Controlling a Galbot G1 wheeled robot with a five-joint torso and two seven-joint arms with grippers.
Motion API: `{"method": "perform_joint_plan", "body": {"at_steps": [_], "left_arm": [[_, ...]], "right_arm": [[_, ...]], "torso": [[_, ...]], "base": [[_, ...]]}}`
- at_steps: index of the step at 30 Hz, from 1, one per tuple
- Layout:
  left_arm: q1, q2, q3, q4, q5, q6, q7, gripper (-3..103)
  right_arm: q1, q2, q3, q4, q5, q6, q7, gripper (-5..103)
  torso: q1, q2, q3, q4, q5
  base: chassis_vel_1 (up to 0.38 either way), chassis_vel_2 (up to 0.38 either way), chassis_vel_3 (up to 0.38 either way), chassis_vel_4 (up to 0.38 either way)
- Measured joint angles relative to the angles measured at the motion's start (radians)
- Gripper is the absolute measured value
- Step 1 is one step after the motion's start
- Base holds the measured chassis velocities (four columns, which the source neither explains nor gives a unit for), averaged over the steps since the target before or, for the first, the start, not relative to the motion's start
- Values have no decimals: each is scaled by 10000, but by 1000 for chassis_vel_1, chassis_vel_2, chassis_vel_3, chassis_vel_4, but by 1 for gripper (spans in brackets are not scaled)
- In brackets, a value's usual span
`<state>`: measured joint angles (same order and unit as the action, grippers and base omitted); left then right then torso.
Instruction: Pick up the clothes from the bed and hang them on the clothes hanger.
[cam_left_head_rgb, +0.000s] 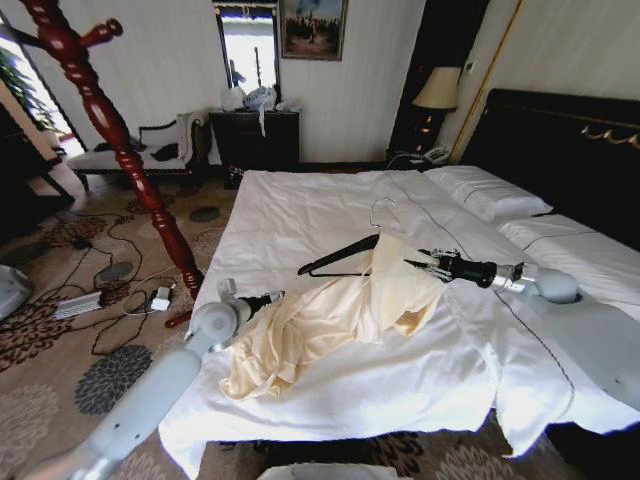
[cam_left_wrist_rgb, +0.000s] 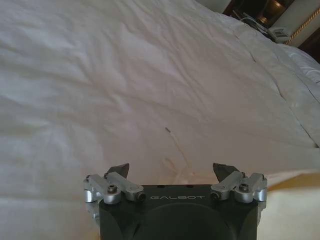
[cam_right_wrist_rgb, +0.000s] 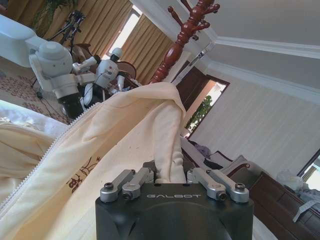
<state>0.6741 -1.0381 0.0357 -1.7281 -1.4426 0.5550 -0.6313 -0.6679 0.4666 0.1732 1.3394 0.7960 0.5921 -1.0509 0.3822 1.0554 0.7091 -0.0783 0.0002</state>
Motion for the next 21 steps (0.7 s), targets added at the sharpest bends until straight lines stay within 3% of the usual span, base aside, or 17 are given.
{"method": "perform_joint_plan", "body": {"at_steps": [1, 3, 6, 9, 15, 18, 21], "left_arm": [[-169, -184, 168, 317, 105, 0, 52, 86], [-205, -231, 217, 401, 144, 0, 64, 86], [-264, -463, 518, 836, 540, 3, 300, 70], [-198, -528, 593, 908, 671, 2, 385, 65], [-12, -545, 686, 737, 767, 3, 443, 38], [35, -505, 703, 600, 740, 10, 434, 32], [105, -489, 723, 447, 716, 17, 402, 17]], "right_arm": [[0, 18, 0, -34, 0, 7, 0, 23], [-2, 20, 0, -45, 0, 11, 0, 23], [-23, 23, 2, -94, -12, 64, 1, 23], [-24, 23, 7, -118, -14, 80, -1, 23], [26, 36, 0, -216, -23, 100, -12, 23], [42, 54, -13, -242, -27, 102, -16, 23], [49, 76, -26, -269, -40, 106, -19, 23]], "torso": [[0, 0, 0, 1, 0], [0, -1, 0, 1, 0], [-3, -1, -1, 6, -1], [-4, -1, -2, 7, -1], [-4, 0, -2, 6, -2], [-4, 0, -2, 6, -2], [-4, 0, -2, 5, -2]], "base": [[0, 0, 0, 0], [0, 0, 0, 0], [0, 0, 0, 0], [0, 0, 0, 0], [0, 0, 0, 0], [0, 0, 0, 0], [0, 0, 0, 0]]}}
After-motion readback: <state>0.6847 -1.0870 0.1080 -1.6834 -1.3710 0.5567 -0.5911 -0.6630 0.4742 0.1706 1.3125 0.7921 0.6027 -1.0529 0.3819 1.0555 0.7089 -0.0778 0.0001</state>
